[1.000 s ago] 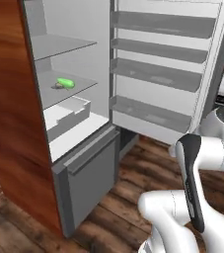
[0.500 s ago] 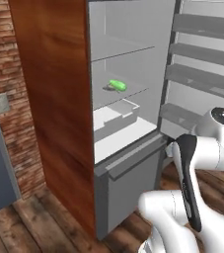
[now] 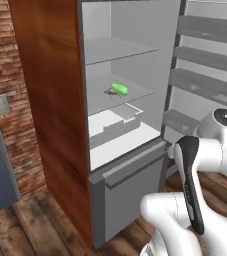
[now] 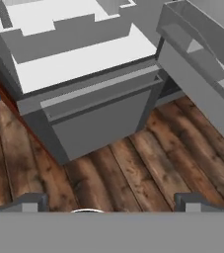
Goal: Place one corn and one fish in each tupperware on the nearby counter, to pack two identical lunches.
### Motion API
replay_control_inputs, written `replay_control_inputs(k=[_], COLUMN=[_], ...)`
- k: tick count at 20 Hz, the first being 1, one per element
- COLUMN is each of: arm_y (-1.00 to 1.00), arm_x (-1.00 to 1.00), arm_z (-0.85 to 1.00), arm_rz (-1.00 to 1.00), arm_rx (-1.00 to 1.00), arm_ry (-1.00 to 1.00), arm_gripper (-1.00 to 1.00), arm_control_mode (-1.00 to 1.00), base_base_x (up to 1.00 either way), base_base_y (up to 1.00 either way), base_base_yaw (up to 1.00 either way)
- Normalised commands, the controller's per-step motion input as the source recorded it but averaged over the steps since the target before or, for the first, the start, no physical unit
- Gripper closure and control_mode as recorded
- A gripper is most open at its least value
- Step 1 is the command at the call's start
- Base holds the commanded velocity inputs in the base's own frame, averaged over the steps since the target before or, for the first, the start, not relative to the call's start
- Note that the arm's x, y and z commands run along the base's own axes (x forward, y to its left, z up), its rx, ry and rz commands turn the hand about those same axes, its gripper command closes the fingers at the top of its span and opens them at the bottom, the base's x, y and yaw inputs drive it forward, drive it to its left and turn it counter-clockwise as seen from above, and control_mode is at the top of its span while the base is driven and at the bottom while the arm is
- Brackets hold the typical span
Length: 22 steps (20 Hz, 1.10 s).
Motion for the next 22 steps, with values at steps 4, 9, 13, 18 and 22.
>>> replay_control_inputs(k=[4, 9, 13, 18, 22], arm_y=[0.00, 0.00, 0.00, 0.00, 0.00], arm_x=[0.00, 0.00, 0.00, 0.00, 0.00], arm_z=[0.00, 0.00, 0.00, 0.00, 0.00], arm_rz=[0.00, 0.00, 0.00, 0.00, 0.00], arm_rx=[0.00, 0.00, 0.00, 0.00, 0.00], arm_ry=[0.00, 0.00, 0.00, 0.00, 0.00], arm_gripper=[-1.00, -1.00, -1.00, -1.00, -1.00], arm_control_mode=[1.00, 1.00, 1.00, 1.00, 1.00], base_base_x=[0.71, 0.93, 0.78, 0.59, 0.61], base_base_y=[-0.06, -0.03, -0.28, -0.41, -0.15], base_base_yaw=[0.20, 0.24, 0.24, 0.24, 0.24])
